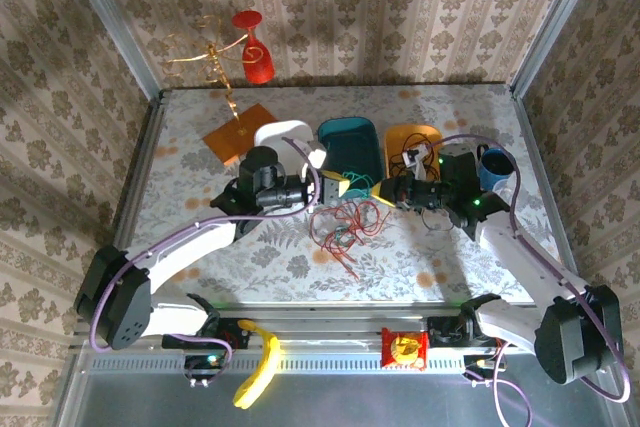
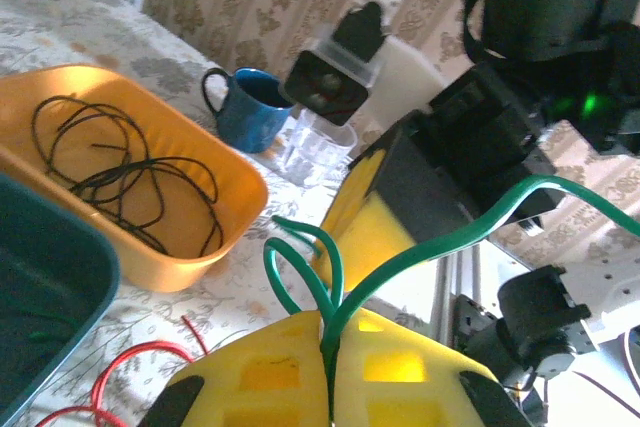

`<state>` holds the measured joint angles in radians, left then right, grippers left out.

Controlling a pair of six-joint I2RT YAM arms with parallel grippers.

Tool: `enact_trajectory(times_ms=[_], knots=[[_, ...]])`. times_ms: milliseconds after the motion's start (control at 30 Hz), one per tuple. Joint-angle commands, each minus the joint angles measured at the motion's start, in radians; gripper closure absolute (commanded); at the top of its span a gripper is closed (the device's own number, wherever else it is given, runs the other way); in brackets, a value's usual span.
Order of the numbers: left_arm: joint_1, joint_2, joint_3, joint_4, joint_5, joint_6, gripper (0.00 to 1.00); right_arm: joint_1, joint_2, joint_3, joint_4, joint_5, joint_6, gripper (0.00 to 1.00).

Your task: Untangle the cables

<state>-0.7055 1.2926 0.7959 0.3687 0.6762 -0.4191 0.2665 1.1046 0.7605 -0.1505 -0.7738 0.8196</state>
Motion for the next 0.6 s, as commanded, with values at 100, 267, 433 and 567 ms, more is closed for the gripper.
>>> enact_trajectory(times_ms=[100, 267, 433, 567], knots=[[0.050, -0.043, -0.030, 0.036, -0.080, -0.057, 1.00, -0.013, -0.077, 0.073, -0.272, 0.380, -0.137, 1.00], [0.060, -0.035, -0.019, 0.014, -0.060, -0.060, 1.00, -0.013, -0.097, 0.104, -0.341, 0.485, -0.176, 1.00], [0.063, -0.038, -0.021, -0.029, -0.087, -0.060, 1.00, -0.013, -0.112, 0.147, -0.420, 0.616, -0.226, 1.00], [0.061, -0.045, -0.034, 0.010, -0.066, -0.073, 1.00, 0.007, -0.071, 0.156, -0.307, 0.354, -0.235, 0.74]])
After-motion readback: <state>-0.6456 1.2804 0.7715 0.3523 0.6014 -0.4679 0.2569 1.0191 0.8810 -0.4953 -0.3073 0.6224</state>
